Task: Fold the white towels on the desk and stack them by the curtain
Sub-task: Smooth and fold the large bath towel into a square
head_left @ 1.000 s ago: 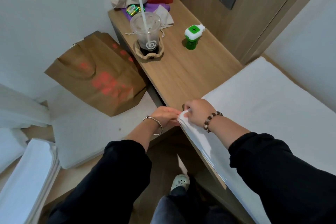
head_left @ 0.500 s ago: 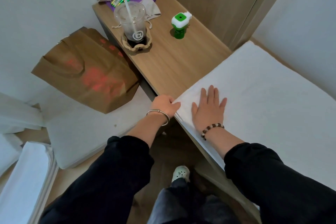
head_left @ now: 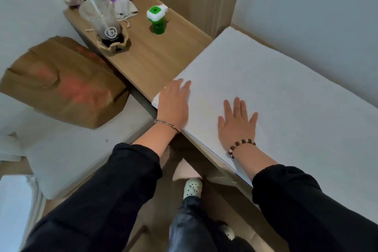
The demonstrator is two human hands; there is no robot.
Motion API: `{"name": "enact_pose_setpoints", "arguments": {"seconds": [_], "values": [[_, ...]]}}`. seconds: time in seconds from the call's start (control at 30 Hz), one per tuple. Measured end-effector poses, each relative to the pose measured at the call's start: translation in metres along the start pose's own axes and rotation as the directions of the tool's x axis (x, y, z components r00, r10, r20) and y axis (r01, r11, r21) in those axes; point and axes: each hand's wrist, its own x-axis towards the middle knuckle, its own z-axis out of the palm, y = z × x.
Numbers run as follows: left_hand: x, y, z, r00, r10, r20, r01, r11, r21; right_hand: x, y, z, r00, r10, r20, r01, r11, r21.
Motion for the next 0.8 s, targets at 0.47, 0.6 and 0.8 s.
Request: {"name": "enact_pose_setpoints", "arguments": {"seconds": [0.47, 0.6, 0.8], "values": [[-0.043, 0.139, 0.036, 0.935, 0.007, 0.355, -0.040, 0.995, 0.088, -0.131, 0.168, 0.030, 0.954, 0.297, 0.044, -0.299, 0.952, 0.061], [-0.064, 0.213, 0.039, 0.891, 0.251, 0.378, -0.276, 0.961, 0.012, -0.149, 0.193, 0.028, 0.954, 0.293, 0.061, -0.297, 0.951, 0.086], [-0.105, 0.276, 0.054, 0.657, 0.638, 0.403, -0.682, 0.730, -0.042, -0.176, 0.229, 0.036, 0.961, 0.277, 0.008, -0.277, 0.958, 0.072]]}}
